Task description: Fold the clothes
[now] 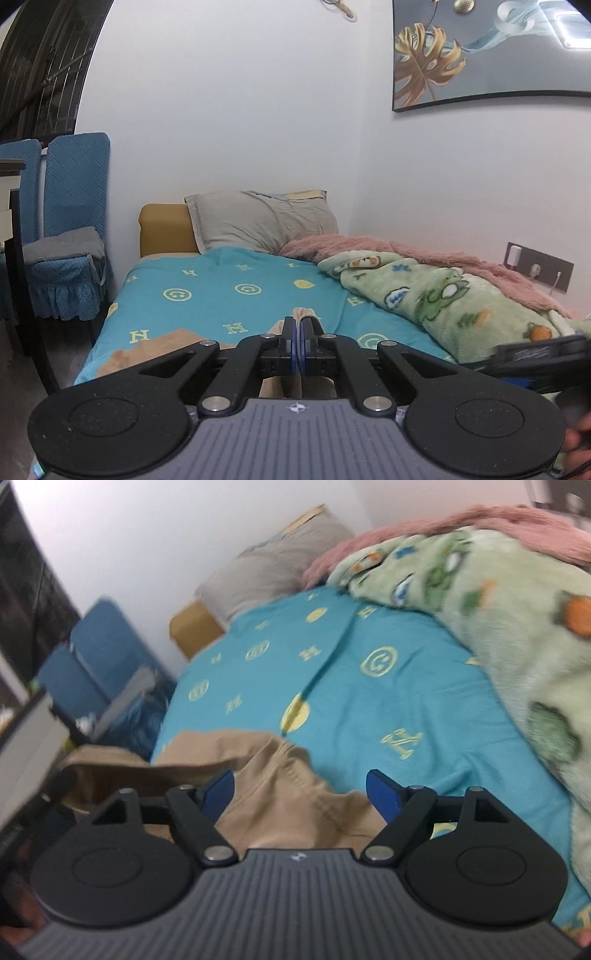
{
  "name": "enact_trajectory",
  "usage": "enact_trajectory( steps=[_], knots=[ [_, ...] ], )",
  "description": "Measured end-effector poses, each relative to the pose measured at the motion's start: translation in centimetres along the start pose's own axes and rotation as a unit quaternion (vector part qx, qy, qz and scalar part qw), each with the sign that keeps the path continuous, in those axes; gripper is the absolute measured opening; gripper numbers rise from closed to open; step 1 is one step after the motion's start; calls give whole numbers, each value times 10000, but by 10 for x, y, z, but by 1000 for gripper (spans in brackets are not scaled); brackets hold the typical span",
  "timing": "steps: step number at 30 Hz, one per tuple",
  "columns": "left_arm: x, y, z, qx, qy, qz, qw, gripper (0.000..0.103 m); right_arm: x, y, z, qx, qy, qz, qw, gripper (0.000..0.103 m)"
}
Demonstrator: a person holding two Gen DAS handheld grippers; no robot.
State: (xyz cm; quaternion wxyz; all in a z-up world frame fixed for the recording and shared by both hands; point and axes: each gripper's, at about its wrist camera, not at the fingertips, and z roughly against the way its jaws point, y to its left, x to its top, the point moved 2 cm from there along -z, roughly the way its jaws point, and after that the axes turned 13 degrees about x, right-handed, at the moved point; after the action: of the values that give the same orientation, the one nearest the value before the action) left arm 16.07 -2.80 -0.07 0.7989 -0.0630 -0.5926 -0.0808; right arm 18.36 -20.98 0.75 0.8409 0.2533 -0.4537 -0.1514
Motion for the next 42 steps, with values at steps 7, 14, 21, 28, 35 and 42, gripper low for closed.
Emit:
enact_trajectory(
  steps=[7, 14, 21, 28, 35, 42],
  knots=[
    [-22, -11, 26, 99, 47, -348, 9993, 2, 10, 17, -60, 49, 499, 385, 9980, 80],
    [-33, -24, 32, 385, -7, -512, 9979, 2, 1, 26, -102, -819, 952, 1431, 9817, 79],
    [-46, -10, 15, 889, 590, -566, 9927, 2, -24, -18, -66, -908, 766, -157, 9928, 31],
    [-69, 9, -9, 1056, 1565, -702, 9795, 5, -26, 0, -24, -733, -20, -7, 9973, 16],
    [-70, 4, -13, 1313, 1393, -1177, 9744, 43, -16, 18, -3, -691, -613, 577, 9941, 16],
    [-80, -17, -26, 1535, 1254, -2160, 9561, 58, -16, 19, -1, -676, -611, 627, 9939, 16]
  ],
)
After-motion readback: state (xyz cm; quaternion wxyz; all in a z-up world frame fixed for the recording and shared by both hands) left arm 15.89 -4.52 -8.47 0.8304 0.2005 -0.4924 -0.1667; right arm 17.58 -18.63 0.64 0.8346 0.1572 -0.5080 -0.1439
